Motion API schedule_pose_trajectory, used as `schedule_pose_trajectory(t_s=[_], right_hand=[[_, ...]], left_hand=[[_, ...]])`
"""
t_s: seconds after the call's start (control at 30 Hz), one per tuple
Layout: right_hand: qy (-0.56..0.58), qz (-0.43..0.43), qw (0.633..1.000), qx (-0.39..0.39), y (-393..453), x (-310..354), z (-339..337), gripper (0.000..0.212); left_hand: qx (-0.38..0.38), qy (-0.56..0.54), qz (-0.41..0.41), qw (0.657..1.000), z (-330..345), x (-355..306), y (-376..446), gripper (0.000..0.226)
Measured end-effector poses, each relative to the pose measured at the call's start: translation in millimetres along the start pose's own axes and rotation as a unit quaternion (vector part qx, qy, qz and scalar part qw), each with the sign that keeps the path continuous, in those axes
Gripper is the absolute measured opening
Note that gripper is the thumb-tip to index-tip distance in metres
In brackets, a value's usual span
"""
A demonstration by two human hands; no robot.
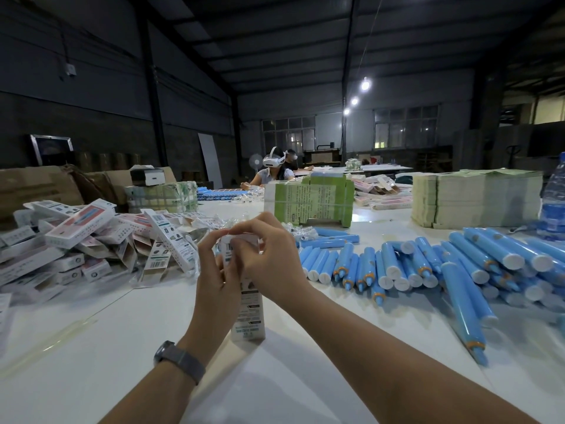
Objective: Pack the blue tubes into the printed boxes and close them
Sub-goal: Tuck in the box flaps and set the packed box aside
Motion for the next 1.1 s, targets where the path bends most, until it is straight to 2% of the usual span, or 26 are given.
schedule_pose_trajectory(t_s=[0.3,0.5,0.77,1.1], right_hand=[[0.010,-0.007,1.000,-0.006,0.9,0.9,0.3,0.010],[0.017,-0.020,0.999,-0.018,-1.3,-1.7,-0.4,0.010],[0.010,-0.034,0.999,-0.024,1.1,0.2,-0.3,0.012],[-0.006,-0.027,0.999,0.016,10.5,2.4,-1.7,0.013]], left_hand=[[-0.009,0.010,0.010,1.000,0.1,-1.1,-0.6,0.037],[-0.010,0.000,0.014,1.000,0.3,-3.8,-0.4,0.049],[-0.009,0.015,0.012,1.000,0.9,-5.4,-2.2,0.042],[0.006,-0.007,-0.007,1.000,2.2,-7.0,-2.9,0.048]])
Point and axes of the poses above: each hand's wrist, its own y-axis towards the middle knuckle, its own z-axis out of the palm, x = y × z, the point moved 7 cm from there along y, towards the middle knuckle, and after that the axes turned 8 degrees about -x, right-handed, at the moved point
